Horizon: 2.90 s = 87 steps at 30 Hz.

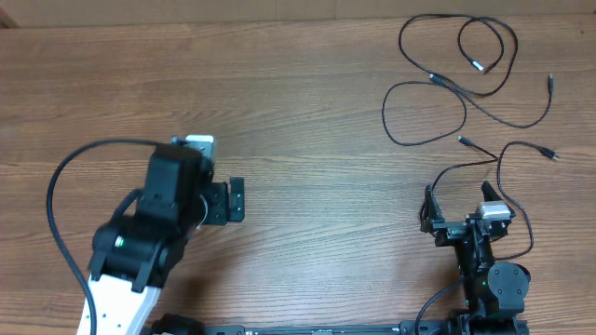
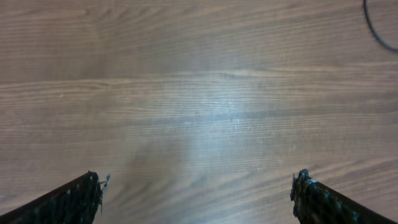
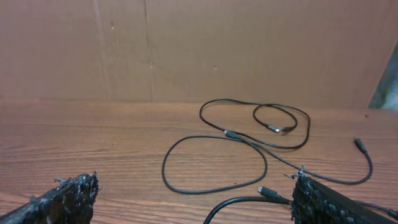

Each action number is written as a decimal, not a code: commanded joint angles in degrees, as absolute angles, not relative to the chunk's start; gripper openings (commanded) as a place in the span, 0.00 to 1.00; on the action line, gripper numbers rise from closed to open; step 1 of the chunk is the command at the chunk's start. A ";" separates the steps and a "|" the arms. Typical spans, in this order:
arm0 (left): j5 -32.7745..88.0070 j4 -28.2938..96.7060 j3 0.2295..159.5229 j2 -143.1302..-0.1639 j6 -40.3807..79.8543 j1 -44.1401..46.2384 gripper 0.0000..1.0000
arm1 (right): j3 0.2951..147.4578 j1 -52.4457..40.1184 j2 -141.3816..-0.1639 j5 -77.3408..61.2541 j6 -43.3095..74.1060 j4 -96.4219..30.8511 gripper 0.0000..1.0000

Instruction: Untangle cables

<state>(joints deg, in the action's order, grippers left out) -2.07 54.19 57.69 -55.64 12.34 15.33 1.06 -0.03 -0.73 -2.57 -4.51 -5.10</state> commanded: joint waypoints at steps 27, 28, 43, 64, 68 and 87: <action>7.99 20.91 14.57 -11.35 5.30 1.30 0.99 | 0.47 0.12 -0.16 -2.66 -4.38 -4.75 1.00; 7.99 20.88 14.20 -10.39 5.10 0.75 0.99 | 0.47 0.12 -0.16 -2.68 -4.38 -4.75 1.00; 6.13 20.84 12.80 -2.26 1.04 -5.26 1.00 | 0.47 0.12 -0.16 -2.66 -4.38 -4.75 1.00; 3.29 3.88 0.27 -0.14 4.56 -3.95 1.00 | 0.47 0.12 -0.16 -2.68 -4.38 -4.75 1.00; -0.27 4.45 0.27 -0.16 6.22 -2.94 1.00 | 0.47 0.12 -0.16 -2.66 -4.38 -4.75 1.00; -2.81 4.43 0.27 -0.16 4.34 -2.94 1.00 | 0.47 0.12 -0.16 -2.66 -4.38 -4.75 1.00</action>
<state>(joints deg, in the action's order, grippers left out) -2.02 4.64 0.71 -0.86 5.58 -3.36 1.06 -0.03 -0.73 -2.61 -4.51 -5.13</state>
